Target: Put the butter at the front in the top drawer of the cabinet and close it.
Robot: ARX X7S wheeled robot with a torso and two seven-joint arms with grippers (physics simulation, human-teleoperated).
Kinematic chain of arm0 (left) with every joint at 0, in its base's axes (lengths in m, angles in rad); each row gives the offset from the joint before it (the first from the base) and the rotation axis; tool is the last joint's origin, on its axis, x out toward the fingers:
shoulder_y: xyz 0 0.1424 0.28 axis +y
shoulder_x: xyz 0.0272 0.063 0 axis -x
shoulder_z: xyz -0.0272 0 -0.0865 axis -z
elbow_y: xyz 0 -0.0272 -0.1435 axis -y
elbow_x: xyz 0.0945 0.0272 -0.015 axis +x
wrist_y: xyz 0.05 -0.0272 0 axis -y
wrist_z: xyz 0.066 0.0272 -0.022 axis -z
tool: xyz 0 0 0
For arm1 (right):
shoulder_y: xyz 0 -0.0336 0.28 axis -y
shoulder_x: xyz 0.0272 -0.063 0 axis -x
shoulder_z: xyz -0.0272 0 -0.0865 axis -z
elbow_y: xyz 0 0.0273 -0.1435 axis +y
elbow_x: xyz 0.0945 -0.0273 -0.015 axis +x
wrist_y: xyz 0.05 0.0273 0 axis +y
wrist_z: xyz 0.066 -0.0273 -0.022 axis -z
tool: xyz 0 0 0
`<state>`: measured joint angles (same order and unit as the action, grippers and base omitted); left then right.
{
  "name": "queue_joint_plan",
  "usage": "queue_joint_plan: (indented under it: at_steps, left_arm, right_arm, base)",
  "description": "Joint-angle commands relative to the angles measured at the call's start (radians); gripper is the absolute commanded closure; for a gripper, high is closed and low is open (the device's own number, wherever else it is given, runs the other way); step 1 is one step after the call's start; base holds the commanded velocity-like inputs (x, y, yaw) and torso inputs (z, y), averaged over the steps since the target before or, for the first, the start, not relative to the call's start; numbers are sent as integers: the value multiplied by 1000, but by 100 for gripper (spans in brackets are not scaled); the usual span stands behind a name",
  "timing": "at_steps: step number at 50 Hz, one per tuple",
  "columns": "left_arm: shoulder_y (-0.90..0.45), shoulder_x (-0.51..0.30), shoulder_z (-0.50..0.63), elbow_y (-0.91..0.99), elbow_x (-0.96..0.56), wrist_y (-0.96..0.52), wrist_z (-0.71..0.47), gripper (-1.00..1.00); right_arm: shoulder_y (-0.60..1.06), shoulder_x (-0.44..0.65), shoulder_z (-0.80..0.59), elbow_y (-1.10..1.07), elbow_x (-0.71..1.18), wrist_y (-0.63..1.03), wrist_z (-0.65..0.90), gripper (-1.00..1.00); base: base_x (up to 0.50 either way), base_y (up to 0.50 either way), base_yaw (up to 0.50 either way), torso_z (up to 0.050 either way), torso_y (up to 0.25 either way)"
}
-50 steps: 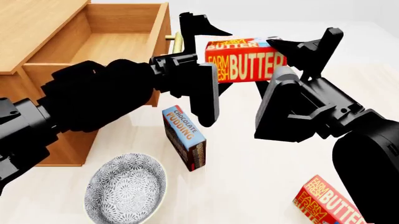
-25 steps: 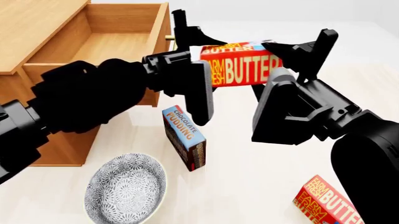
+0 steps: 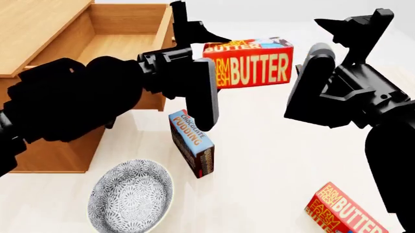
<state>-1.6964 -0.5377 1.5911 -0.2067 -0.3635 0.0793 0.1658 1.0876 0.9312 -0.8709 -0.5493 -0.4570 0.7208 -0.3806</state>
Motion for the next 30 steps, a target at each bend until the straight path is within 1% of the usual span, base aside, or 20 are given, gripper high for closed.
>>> queue_joint_plan:
  at_steps: [1, 8, 17, 21, 25, 28, 30]
  left_arm:
    - [-76, -91, -13, 228, -88, -229, -37, 100]
    - [-133, -149, -28, 385, -184, -413, -65, 100]
    - [-201, -184, -122, 470, -403, -595, -117, 100]
    - [-248, -174, -180, 465, -549, -705, -151, 100]
    - [-290, -154, -236, 433, -654, -783, -200, 100]
    - [-323, -126, -287, 374, -765, -868, -275, 100]
    - [-332, -104, -323, 310, -840, -912, -336, 100]
  right_arm:
    - [17, 38, 38, 4, -66, 73, -24, -100]
    - [31, 39, 38, -3, -91, 125, -50, -100]
    - [52, -25, 35, 3, -127, 232, -77, -100]
    - [66, -85, 46, -18, -122, 327, -121, -100]
    - [83, -152, 69, -32, -102, 450, -181, -100]
    - [85, -210, 107, -43, -76, 535, -212, -100]
    - [79, -245, 148, -50, -59, 559, -211, -100]
  base:
    - [0, 0, 0, 0, 0]
    - [0, 0, 0, 0, 1]
    - [0, 0, 0, 1, 1]
    - [0, 0, 0, 0, 3]
    - [0, 0, 0, 0, 0]
    - [0, 0, 0, 0, 3]
    - [0, 0, 0, 0, 0]
